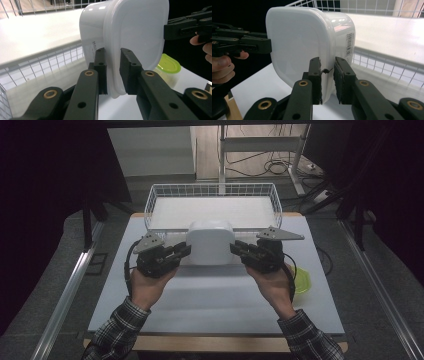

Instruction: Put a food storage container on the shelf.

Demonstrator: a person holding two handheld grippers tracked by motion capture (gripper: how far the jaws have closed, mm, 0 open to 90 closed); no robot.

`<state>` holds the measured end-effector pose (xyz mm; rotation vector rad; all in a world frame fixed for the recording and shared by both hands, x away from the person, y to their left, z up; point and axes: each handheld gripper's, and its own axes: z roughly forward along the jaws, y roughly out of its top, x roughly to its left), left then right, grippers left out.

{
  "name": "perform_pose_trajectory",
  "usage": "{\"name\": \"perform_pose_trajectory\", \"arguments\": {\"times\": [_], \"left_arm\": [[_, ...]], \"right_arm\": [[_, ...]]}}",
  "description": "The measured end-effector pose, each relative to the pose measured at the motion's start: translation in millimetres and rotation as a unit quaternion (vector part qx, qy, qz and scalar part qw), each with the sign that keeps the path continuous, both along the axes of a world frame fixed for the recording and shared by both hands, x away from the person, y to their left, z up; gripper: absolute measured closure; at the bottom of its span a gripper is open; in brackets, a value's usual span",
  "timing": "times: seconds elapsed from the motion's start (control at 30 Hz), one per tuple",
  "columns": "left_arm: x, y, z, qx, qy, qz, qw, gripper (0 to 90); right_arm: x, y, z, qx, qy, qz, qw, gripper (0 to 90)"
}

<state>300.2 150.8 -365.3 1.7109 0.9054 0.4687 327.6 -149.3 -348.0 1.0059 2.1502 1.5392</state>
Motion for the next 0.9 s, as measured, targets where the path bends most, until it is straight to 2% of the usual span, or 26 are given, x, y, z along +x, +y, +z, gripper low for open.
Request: {"name": "perform_pose_trajectory", "arguments": {"times": [0.23,0.27,0.47,0.9], "left_arm": [[9.4,0.3,15.3,0.005,-0.01,0.004,0.9999,76.4],[13.5,0.3,21.4,0.008,-0.013,0.004,0.9999,76.4],[24.4,0.0,35.2,0.014,-0.019,0.003,0.9997,76.4],[50.7,2.9,45.7,0.017,-0.005,0.006,0.9998,76.0]], "right_arm": [[11.8,2.7,13.5,0.004,-0.009,-0.007,0.9999,75.8],[14.3,2.9,15.9,0.004,-0.012,-0.008,0.9999,75.7],[26.5,3.3,25.4,0.011,-0.01,-0.012,0.9998,75.4],[50.6,9.7,38.1,0.007,-0.004,-0.025,0.9996,75.2]]}}
